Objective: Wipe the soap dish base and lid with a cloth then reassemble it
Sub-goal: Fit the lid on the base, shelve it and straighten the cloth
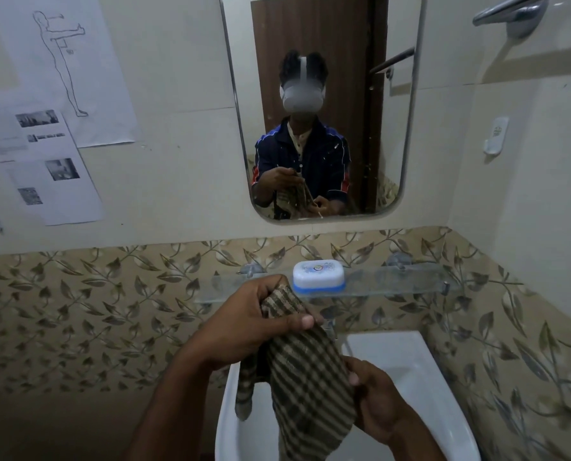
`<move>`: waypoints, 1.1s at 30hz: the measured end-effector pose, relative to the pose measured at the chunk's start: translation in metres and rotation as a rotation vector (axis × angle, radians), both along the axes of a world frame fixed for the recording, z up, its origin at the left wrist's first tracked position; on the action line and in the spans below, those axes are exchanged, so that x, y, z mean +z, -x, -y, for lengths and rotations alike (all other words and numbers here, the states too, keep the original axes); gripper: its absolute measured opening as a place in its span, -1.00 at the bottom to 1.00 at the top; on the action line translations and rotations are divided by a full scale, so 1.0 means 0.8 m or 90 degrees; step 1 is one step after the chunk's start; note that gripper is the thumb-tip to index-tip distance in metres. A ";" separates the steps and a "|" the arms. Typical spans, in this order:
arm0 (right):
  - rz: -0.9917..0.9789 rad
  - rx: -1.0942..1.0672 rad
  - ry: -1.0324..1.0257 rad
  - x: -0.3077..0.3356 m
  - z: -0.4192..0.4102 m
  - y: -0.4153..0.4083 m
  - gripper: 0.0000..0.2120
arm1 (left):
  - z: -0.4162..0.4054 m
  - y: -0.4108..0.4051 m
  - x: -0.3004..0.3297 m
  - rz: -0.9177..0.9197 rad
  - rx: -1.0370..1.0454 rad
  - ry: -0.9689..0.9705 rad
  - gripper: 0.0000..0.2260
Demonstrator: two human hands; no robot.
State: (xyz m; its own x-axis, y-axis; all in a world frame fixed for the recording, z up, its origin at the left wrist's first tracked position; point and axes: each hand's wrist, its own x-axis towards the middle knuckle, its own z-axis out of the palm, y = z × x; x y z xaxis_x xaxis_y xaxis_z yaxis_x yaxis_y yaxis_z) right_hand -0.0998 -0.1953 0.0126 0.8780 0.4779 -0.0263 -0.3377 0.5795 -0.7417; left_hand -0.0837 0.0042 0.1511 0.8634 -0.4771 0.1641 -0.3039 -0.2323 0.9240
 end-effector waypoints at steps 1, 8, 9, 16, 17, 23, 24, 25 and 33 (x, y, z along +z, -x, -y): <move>0.012 0.021 0.017 -0.001 0.001 -0.002 -0.45 | 0.000 0.001 0.004 0.009 0.003 0.003 -0.74; 0.126 0.005 0.239 -0.003 0.022 -0.016 -0.69 | -0.014 -0.009 0.002 0.076 0.121 -0.044 -0.73; 0.152 -0.012 0.269 0.000 0.027 -0.016 -0.73 | -0.015 -0.009 0.002 0.084 0.142 -0.054 -0.64; 0.301 -0.228 0.424 0.017 0.051 -0.022 -0.90 | -0.019 -0.022 -0.013 0.211 0.318 -0.195 -0.60; 0.305 -0.259 0.429 0.020 0.054 -0.023 -0.93 | -0.021 -0.024 -0.019 0.213 0.343 -0.193 -0.66; 0.346 -0.368 0.440 0.035 0.066 -0.031 -0.65 | -0.023 -0.035 -0.054 0.150 0.421 -0.149 -0.74; 0.359 -0.379 0.447 0.039 0.067 -0.031 -0.63 | -0.023 -0.036 -0.060 0.139 0.433 -0.148 -0.74; 0.372 -0.393 0.458 0.043 0.067 -0.030 -0.59 | -0.023 -0.037 -0.065 0.129 0.434 -0.145 -0.74; 0.402 -0.501 0.431 0.060 0.085 -0.032 -0.63 | -0.041 -0.029 -0.087 0.197 0.106 -0.197 -0.90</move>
